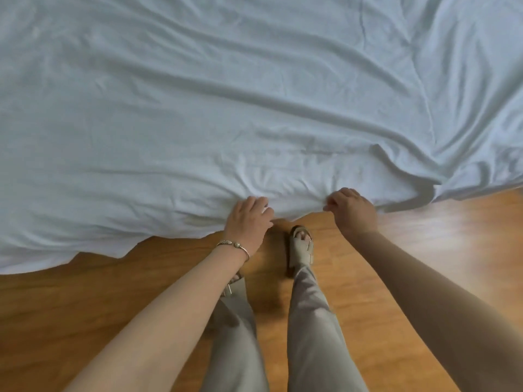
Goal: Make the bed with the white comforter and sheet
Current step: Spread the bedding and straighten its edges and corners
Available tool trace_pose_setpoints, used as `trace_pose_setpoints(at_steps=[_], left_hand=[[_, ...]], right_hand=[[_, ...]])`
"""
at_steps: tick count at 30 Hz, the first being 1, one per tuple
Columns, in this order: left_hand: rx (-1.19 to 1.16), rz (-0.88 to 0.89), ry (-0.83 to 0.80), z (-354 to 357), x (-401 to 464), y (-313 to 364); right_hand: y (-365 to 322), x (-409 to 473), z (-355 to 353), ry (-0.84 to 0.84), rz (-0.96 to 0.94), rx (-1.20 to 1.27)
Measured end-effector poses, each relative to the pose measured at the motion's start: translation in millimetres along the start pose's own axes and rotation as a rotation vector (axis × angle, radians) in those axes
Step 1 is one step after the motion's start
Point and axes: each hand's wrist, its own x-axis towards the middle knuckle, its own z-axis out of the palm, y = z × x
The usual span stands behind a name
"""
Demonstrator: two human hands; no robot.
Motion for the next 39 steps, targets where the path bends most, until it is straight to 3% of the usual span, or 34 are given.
trace_pose_setpoints(at_steps=[4, 11, 13, 18, 24, 32, 39], left_hand=[[-0.007, 0.093, -0.043, 9, -11, 18], [-0.167, -0.042, 0.247, -4, 35, 63], [-0.207, -0.072, 0.249, -8, 52, 67], [-0.288, -0.134, 0.068, -16, 49, 73], [-0.195, -0.225, -0.151, -29, 44, 80], [-0.209, -0.236, -0.178, -33, 44, 73], [-0.15, -0.269, -0.471, -21, 7, 78]], right_hand=[[-10, -11, -3, -0.024, 0.154, 0.127], [5, -9, -39, -0.171, 0.047, 0.341], [4, -6, -47, -0.189, 0.012, 0.358], [7, -12, -40, -0.229, -0.032, 0.266], [6, -20, -28, -0.228, -0.094, 0.158], [14, -19, -36, -0.246, -0.161, 0.198], [37, -53, -12, -0.496, -0.12, 0.004]])
